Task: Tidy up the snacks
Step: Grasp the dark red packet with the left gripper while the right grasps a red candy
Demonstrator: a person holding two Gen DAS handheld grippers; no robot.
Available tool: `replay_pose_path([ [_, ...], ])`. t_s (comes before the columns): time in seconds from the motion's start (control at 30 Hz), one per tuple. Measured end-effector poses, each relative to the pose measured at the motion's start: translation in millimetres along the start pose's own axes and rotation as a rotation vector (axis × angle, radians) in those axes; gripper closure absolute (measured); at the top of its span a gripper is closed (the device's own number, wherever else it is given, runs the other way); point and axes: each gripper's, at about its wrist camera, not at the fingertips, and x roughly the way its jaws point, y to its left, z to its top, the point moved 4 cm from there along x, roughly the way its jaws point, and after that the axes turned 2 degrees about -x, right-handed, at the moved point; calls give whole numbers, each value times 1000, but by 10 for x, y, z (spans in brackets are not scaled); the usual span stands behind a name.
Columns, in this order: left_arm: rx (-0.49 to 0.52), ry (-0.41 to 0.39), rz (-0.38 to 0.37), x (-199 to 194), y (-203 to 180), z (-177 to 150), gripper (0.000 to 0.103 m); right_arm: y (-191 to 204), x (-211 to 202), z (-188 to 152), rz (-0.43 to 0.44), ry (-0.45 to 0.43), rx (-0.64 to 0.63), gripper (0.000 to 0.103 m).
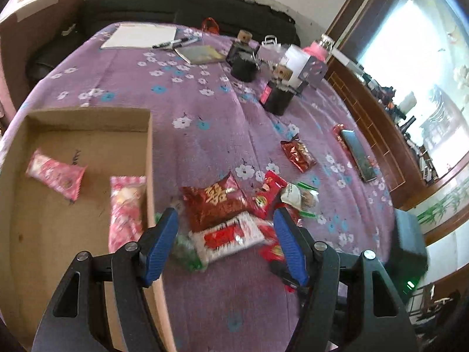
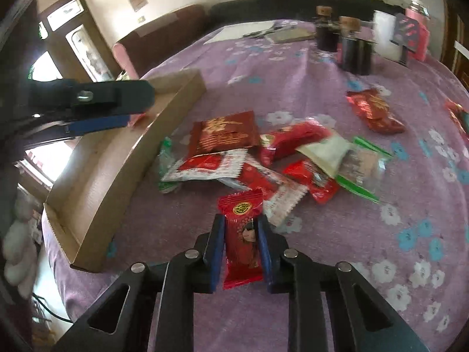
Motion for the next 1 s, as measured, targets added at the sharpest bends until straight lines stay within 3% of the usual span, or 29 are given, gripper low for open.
replay_pose_path([
  [0.23,95,78,53,547,-170,186,37,-528,-247,-183,-34,-36,83,81],
  [0.4,162,138,171,803,-200,110,37,-714,-315,-220,14,-70,127,81],
  [0.5,123,206,105,808,-197,12,37,-739,-340,-240,29,-90,128,80],
  [0.6,54,314,-82,755,-281,-164,37,-716,-358,-266,46,-98,136,80],
  [0.67,83,285,-78,653,-341,-223,37,-746,-351,-273,55,-99,142,80],
  [0.77,176,186,-8,524,-394,-250,37,-770,-348,-265,47,-100,148,81],
  [1.0,398,113,77,429,-469,-433,37,-869,-386,-309,47,-108,176,81],
])
